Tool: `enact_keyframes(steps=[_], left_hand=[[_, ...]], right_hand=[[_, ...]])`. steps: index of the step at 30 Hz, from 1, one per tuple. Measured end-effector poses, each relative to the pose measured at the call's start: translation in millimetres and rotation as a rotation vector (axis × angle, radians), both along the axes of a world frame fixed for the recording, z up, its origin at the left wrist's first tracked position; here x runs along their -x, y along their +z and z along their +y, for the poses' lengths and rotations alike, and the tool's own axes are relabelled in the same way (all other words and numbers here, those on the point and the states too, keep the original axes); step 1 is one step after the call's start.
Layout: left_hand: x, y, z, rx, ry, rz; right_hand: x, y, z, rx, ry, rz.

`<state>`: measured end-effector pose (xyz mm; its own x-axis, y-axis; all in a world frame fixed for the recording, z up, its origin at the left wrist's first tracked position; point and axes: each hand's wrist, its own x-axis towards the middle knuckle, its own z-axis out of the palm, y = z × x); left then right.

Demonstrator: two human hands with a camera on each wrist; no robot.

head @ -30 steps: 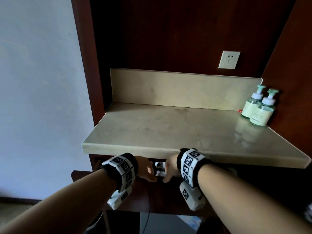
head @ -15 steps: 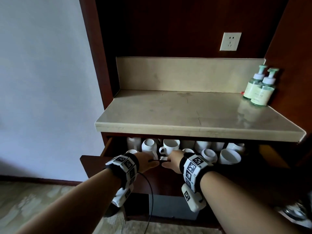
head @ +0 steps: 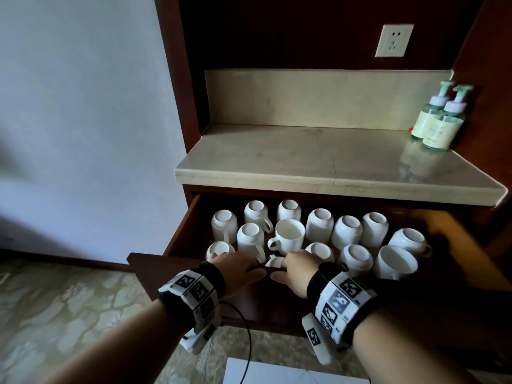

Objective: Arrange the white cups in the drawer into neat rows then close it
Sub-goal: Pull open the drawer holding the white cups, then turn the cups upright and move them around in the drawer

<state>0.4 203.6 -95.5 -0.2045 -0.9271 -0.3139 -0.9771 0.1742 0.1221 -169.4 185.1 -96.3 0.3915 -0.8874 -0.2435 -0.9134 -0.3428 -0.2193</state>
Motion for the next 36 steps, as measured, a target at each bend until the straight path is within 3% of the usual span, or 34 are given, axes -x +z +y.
enact_keyframes(steps=[8, 12, 16, 21, 31, 36], left_hand=[[-4, -13, 17, -0.026, -0.061, -0.022], [-12, -1, 4, -0.065, -0.197, 0.04], [-50, 42, -51, -0.107, -0.269, 0.031], [-89, 56, -139, -0.029, -0.158, -0.065], [-103, -26, -205, -0.209, -0.093, -0.142], [-96, -74, -235, -0.222, -0.121, -0.149]], right_hand=[[5, 0, 27, 0.072, 0.054, 0.054], [4, 13, 27, 0.078, 0.103, 0.165], [-15, 65, 2, 0.06, 0.109, 0.21], [-63, 123, -56, -0.017, 0.232, 0.373], [-132, 96, -134, -0.267, 0.132, 0.47], [-141, 79, -140, -0.241, 0.118, 0.506]])
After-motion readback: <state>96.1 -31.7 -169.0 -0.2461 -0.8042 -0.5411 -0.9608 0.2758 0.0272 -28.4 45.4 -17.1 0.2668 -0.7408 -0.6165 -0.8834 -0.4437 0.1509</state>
